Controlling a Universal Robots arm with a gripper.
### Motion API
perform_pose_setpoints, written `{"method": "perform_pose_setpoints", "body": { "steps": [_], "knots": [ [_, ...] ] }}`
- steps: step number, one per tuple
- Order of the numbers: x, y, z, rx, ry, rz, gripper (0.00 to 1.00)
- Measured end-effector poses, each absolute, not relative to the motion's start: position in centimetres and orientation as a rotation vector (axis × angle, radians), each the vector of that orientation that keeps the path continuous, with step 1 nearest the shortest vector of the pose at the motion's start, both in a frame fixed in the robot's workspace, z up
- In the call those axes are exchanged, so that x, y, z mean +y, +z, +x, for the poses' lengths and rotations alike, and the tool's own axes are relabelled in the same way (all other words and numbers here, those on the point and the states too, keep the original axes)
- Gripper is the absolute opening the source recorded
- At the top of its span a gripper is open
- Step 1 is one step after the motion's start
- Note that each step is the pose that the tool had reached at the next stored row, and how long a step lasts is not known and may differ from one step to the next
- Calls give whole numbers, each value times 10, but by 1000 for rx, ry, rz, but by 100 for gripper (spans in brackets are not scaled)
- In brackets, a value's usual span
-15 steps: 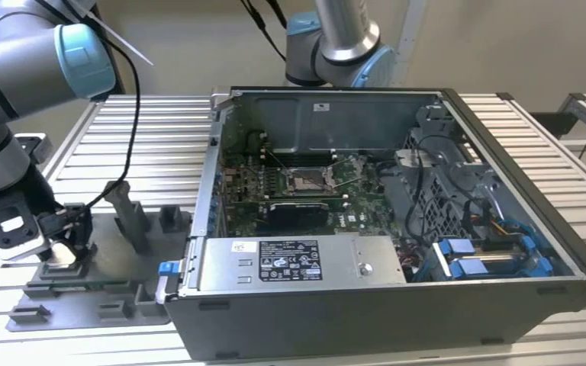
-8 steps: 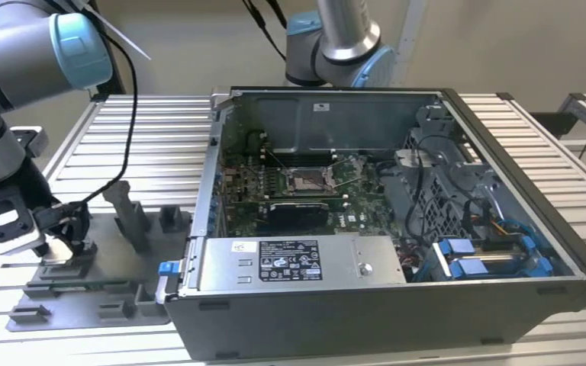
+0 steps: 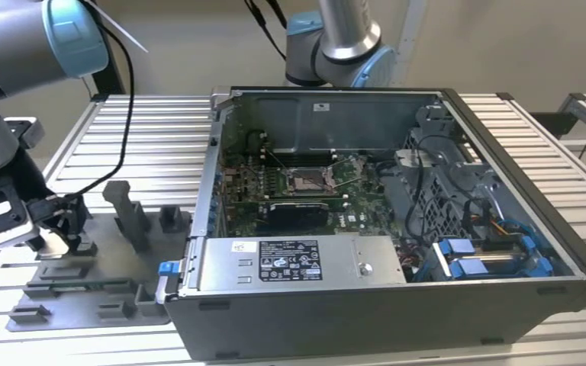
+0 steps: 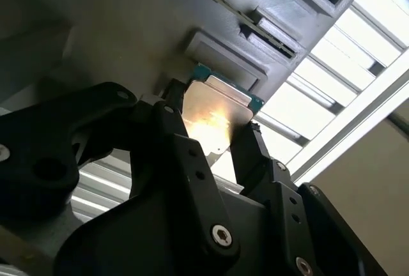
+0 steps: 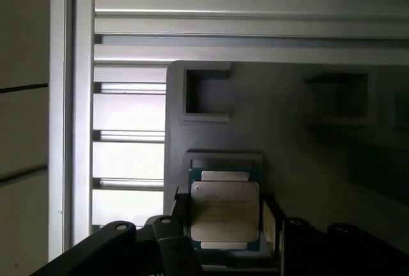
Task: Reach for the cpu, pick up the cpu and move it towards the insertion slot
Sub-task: 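Pick up the cpu and move it towards the insertion slot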
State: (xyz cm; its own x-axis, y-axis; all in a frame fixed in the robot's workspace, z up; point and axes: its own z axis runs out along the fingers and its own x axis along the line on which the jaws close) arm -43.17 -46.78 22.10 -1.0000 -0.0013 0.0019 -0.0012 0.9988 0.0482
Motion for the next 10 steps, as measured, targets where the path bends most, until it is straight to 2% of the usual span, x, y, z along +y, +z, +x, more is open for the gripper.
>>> {"method": "perform_pose_setpoints", "body": {
  "steps": [10],
  "knots": [
    [-468,232,-432,-3139,-76,2,0]
  ]
}}
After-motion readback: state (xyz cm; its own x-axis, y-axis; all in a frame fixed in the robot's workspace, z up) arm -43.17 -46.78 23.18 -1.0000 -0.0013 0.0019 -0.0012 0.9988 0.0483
